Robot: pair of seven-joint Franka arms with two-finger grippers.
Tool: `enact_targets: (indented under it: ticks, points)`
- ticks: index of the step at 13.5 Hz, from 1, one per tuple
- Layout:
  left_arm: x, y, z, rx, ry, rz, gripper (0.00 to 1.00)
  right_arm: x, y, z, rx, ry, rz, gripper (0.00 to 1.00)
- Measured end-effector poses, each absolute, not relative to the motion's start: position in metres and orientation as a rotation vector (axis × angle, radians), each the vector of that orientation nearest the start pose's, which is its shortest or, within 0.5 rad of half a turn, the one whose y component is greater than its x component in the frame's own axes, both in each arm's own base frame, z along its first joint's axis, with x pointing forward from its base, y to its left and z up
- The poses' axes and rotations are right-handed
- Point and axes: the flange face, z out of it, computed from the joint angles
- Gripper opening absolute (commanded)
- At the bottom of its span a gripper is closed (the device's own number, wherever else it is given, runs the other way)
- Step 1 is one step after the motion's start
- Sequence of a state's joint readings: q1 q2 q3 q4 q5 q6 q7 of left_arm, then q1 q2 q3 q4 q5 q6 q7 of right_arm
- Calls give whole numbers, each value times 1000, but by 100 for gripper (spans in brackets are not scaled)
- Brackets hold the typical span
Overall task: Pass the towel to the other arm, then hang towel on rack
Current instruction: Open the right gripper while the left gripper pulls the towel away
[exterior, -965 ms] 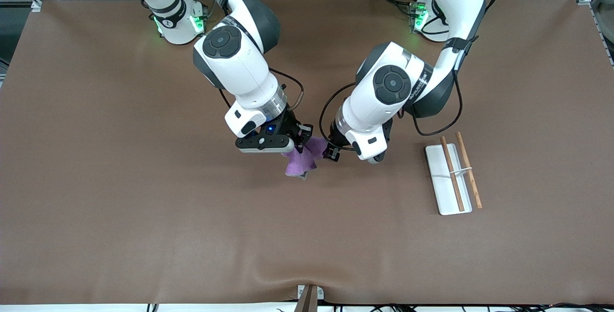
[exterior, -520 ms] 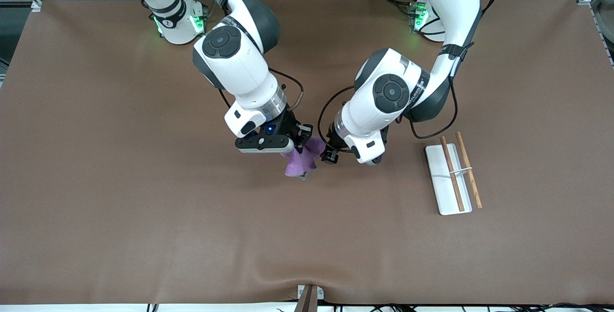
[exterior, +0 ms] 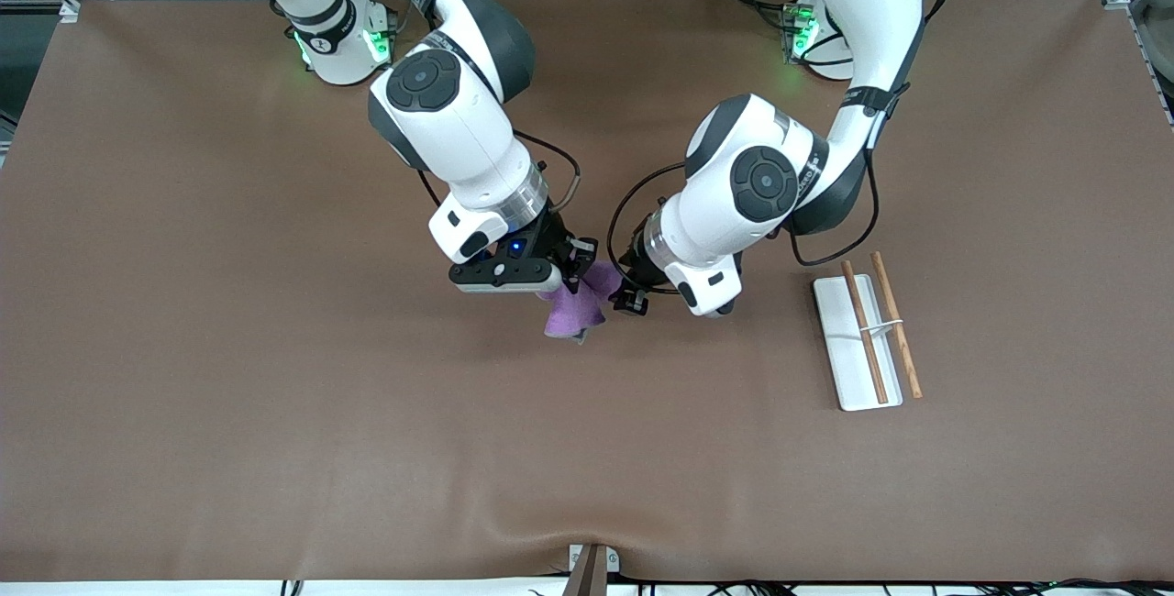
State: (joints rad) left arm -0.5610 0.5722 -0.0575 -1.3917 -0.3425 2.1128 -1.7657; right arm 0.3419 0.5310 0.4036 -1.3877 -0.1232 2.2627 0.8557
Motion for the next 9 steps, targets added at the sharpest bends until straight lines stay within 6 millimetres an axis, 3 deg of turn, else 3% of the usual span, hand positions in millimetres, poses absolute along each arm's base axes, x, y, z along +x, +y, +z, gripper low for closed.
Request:
enact_targets:
  ticks: [4,6,7,9]
  points:
    - [595,-431,383,-2670,-2091,440,35,584,448,463,-2788,195,-300,0]
    - [595,-434,379,-2667,-2096,450,19,584,447,463,-2788,195,-300,0]
    - [595,-434,378,-2667,-2096,454,5,584,447,463,-2788,196,-300,0]
    - [594,-435,378,-2669,-2095,455,0,584,447,462,-2788,197,-300,0]
